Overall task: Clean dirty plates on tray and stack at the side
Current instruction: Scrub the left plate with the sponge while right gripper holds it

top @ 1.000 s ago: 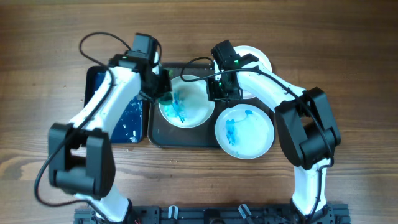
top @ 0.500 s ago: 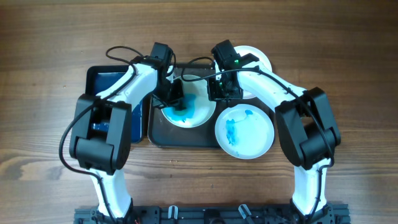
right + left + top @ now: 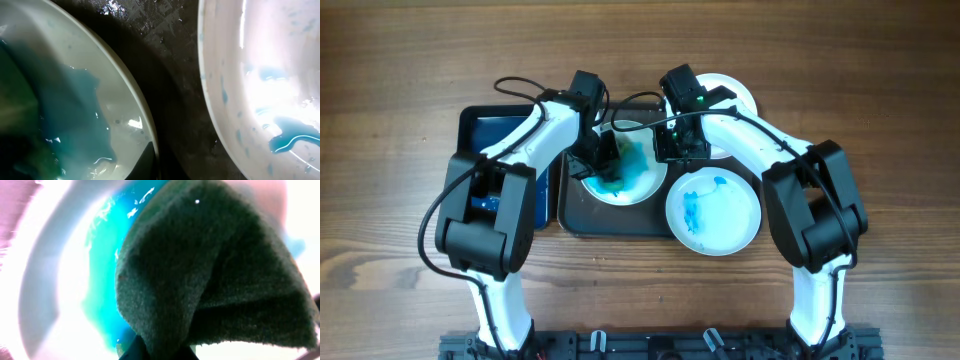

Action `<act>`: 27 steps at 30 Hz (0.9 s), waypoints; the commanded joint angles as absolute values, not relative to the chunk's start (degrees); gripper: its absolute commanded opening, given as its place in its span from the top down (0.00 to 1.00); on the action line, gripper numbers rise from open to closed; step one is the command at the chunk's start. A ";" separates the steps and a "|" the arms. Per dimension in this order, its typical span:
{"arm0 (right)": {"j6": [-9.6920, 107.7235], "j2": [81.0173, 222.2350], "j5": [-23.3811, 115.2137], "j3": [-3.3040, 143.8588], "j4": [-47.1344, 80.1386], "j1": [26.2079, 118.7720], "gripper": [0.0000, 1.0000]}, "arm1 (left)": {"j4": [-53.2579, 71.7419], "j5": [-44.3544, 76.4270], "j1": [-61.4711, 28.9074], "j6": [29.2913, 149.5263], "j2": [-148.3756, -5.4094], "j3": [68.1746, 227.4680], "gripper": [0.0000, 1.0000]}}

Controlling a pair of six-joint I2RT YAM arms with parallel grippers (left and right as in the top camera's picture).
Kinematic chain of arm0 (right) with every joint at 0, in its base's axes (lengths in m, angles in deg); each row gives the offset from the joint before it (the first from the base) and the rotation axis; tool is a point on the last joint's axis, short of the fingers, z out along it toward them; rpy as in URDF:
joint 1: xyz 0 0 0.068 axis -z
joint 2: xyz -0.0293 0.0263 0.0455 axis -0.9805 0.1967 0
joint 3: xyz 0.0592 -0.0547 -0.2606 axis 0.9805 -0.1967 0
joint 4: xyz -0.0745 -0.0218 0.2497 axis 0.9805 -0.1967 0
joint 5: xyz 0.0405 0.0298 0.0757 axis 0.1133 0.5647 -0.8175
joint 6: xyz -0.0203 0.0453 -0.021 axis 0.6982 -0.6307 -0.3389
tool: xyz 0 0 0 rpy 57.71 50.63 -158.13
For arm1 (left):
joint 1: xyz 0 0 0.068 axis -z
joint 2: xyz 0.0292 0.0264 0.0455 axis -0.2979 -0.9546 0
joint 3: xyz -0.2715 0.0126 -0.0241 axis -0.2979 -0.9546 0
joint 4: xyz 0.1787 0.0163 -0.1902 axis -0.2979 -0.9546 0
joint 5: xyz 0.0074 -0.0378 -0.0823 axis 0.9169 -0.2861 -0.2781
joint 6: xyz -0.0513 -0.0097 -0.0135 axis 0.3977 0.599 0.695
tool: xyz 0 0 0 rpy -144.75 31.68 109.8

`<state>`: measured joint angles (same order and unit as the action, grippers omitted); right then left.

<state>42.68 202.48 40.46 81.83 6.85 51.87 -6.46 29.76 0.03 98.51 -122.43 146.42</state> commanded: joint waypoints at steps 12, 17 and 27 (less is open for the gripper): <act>49.43 204.86 27.22 81.00 5.78 55.06 0.96 | -4.06 24.98 -0.12 87.56 -126.61 144.67 0.96; 49.37 205.03 27.00 81.00 6.15 55.06 0.96 | -0.17 2.97 1.56 80.35 -126.76 144.67 0.96; 49.39 205.03 26.89 81.00 6.04 55.06 0.96 | 5.95 28.32 -0.56 97.70 -126.76 144.67 0.96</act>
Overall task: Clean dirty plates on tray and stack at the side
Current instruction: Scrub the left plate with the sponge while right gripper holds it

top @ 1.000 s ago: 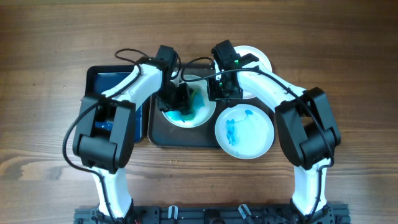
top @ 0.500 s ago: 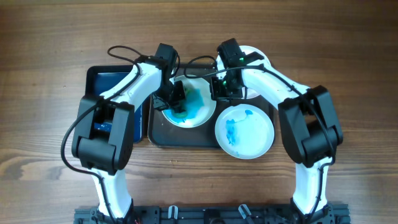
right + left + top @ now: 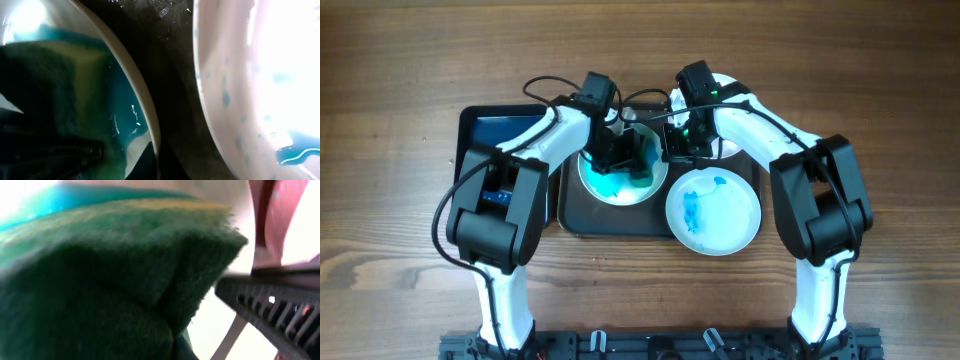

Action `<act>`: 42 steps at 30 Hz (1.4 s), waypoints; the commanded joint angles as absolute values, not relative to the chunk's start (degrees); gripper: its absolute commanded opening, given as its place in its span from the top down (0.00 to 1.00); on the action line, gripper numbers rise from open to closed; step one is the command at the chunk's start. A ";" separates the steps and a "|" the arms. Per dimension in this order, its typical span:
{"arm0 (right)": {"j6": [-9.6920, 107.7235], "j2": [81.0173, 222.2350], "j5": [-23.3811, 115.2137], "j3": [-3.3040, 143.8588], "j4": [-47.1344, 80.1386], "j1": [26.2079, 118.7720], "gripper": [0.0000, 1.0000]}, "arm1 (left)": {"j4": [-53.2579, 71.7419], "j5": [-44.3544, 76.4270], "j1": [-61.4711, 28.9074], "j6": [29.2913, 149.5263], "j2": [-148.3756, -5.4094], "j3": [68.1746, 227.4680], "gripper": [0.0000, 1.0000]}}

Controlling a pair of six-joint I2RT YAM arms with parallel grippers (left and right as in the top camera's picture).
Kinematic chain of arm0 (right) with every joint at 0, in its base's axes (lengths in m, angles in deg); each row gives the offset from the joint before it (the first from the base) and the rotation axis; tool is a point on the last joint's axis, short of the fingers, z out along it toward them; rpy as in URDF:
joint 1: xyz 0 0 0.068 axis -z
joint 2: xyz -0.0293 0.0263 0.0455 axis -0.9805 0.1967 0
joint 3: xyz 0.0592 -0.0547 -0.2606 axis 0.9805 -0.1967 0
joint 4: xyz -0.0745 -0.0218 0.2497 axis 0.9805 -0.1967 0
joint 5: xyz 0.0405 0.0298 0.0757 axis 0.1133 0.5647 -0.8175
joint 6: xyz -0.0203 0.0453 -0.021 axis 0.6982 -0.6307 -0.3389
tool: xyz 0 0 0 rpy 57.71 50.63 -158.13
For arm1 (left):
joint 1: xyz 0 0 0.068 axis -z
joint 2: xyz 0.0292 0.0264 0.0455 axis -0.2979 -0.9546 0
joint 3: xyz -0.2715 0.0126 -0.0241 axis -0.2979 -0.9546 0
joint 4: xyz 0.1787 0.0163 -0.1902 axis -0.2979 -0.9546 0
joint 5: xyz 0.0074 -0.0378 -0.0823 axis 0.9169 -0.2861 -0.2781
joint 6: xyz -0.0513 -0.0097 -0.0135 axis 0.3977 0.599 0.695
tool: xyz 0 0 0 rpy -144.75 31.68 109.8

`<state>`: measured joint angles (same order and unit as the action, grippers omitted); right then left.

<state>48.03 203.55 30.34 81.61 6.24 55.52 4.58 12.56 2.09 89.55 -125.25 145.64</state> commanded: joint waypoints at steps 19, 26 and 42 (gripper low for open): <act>49.23 205.03 27.35 81.00 6.42 55.06 0.96 | -6.37 4.28 9.02 73.68 -126.76 144.67 0.96; 49.30 205.03 27.35 81.00 6.17 55.06 0.96 | 0.73 24.32 6.37 90.49 -126.76 144.67 0.96; 48.75 205.03 28.44 81.00 6.50 55.04 0.96 | -9.30 27.05 -0.32 94.38 -126.76 144.67 0.96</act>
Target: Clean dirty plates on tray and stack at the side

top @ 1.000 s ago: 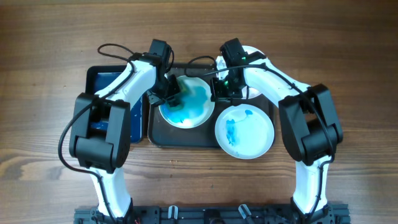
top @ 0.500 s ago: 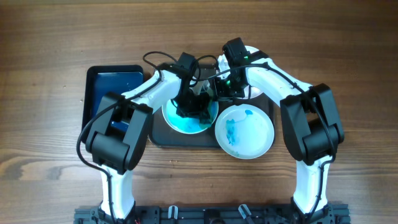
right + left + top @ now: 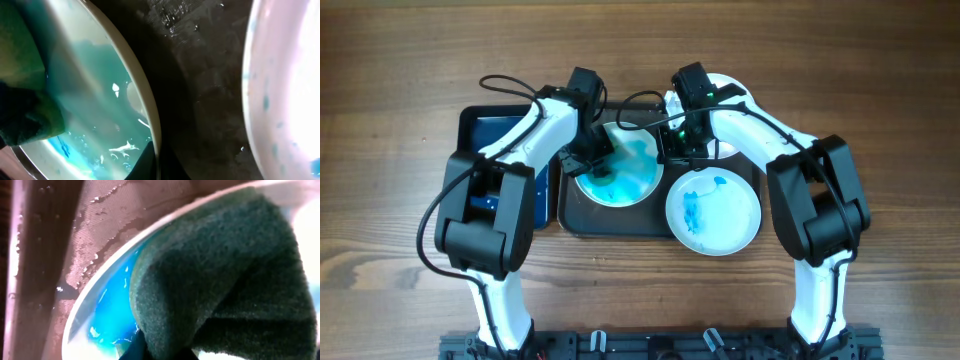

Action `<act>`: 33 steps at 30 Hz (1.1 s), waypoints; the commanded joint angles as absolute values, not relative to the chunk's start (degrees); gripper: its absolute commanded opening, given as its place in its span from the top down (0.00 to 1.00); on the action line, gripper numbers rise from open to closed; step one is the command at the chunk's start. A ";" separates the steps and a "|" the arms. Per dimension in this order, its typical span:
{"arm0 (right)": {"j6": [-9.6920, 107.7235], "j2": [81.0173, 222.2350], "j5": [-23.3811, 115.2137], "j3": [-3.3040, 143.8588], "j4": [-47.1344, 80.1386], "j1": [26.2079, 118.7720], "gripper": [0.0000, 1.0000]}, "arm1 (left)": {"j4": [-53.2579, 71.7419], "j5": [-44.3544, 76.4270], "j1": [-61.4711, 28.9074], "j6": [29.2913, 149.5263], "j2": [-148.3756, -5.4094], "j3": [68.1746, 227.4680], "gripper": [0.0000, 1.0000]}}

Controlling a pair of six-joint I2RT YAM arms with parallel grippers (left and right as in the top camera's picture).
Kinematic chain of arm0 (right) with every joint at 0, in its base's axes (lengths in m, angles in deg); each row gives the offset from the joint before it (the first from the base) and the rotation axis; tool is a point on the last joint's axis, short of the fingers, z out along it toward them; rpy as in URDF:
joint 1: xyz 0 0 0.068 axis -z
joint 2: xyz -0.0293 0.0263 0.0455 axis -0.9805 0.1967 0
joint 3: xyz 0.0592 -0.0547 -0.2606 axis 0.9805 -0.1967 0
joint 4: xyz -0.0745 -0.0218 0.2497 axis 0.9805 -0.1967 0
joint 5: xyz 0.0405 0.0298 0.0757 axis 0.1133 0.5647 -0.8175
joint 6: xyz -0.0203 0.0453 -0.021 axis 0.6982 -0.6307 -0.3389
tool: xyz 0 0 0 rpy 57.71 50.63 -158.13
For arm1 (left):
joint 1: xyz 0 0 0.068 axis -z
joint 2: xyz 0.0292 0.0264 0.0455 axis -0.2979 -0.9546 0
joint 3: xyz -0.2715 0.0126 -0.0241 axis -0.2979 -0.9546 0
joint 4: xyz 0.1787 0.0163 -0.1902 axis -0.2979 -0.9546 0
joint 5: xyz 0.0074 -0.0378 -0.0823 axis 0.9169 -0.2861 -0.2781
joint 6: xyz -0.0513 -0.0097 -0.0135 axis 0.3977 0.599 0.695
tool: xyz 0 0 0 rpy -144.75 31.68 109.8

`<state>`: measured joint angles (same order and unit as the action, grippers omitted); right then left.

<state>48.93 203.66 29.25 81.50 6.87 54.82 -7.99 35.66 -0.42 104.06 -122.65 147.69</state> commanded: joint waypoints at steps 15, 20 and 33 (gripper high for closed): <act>50.72 205.01 28.68 81.02 5.26 55.04 0.96 | -15.36 6.40 -13.69 84.50 -122.72 165.63 0.96; 49.17 200.79 37.67 81.04 4.08 53.07 0.96 | -19.73 21.57 -16.34 89.90 -120.11 166.20 0.96; 44.23 180.99 96.22 81.04 -4.43 32.31 0.96 | -21.32 27.75 -14.54 89.86 -120.31 166.20 0.96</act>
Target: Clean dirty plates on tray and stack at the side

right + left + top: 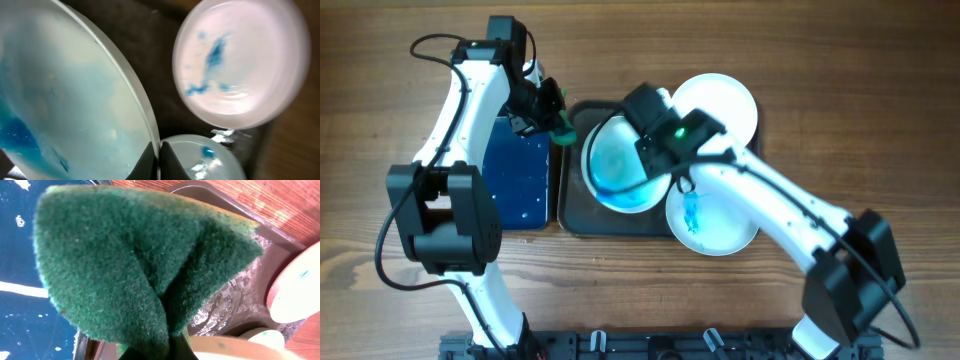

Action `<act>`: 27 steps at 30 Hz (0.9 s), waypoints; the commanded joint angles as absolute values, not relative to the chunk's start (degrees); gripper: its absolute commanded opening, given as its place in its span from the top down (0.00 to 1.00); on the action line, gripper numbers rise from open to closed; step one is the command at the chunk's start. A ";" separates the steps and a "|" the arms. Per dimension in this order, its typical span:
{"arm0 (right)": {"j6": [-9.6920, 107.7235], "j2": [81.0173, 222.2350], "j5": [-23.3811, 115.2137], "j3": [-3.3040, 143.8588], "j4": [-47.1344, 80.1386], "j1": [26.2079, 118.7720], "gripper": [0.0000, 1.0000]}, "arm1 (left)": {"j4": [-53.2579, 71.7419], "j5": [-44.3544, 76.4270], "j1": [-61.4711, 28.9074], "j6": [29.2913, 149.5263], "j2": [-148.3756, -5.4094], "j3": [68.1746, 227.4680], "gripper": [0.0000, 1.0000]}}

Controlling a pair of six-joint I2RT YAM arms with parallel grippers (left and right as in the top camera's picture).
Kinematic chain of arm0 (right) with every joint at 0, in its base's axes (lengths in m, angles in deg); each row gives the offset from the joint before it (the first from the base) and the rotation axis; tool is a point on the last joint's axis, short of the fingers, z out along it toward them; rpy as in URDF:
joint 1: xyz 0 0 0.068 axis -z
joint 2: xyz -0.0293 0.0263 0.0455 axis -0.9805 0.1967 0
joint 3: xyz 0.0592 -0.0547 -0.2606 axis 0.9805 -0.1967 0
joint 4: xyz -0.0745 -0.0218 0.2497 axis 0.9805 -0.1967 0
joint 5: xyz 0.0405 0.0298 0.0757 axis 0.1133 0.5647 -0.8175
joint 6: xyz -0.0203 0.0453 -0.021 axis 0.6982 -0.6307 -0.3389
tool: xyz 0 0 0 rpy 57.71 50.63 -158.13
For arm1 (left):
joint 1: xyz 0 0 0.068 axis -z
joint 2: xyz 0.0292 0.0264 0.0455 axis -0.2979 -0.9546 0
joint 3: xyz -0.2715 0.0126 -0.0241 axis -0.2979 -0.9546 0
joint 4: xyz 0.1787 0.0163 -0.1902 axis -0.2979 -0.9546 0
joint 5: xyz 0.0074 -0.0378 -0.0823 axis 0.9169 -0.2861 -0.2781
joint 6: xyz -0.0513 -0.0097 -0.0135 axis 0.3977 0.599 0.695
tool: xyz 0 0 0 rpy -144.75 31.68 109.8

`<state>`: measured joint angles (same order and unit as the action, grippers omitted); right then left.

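Observation:
My right gripper (655, 158) (158, 157) is shut on the rim of a white plate (615, 165) (65, 100) smeared pale blue, holding it tilted over the dark tray (585, 222). A second plate with blue streaks (715, 222) (240, 65) lies at the tray's right front corner. A clean-looking white plate (725, 100) rests on the table at back right. My left gripper (548, 112) (170, 350) is shut on a folded green sponge (561, 128) (135, 255), off the plate near the dark tray's back left corner.
A blue tray (525, 180) (20, 295) with white flecks lies left of the dark tray, under my left arm. Part of another plate with a blue spot (200, 160) shows below my right fingers. Bare wooden table (880, 120) surrounds everything.
The sponge was pressed on the plate in the tray; now my left gripper holds it away at the back left. The plate, then flat on the tray, is now tilted up in my right gripper.
At each earlier moment my left gripper held the sponge on the blue-smeared plate, at different spots, while my right gripper pinched its right rim. The blue spread into a thin film. Now the sponge is off the plate and the plate is raised and tilted.

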<state>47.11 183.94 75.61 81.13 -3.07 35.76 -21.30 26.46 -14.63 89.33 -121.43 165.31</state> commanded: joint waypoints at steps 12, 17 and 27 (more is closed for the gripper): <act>46.15 179.22 141.11 81.09 -3.14 16.20 0.96 | -21.28 28.34 -14.54 89.88 -120.31 166.20 0.96; 46.35 179.20 141.11 81.09 -1.87 14.21 0.96 | -21.30 28.34 -14.54 89.86 -120.31 166.20 0.96; 36.73 180.97 79.74 81.02 -2.07 28.55 0.96 | -21.30 28.32 -14.54 89.90 -120.33 166.20 0.96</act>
<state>43.62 180.75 107.89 81.13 -1.96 21.55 -21.26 27.86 -14.59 89.33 -121.43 165.31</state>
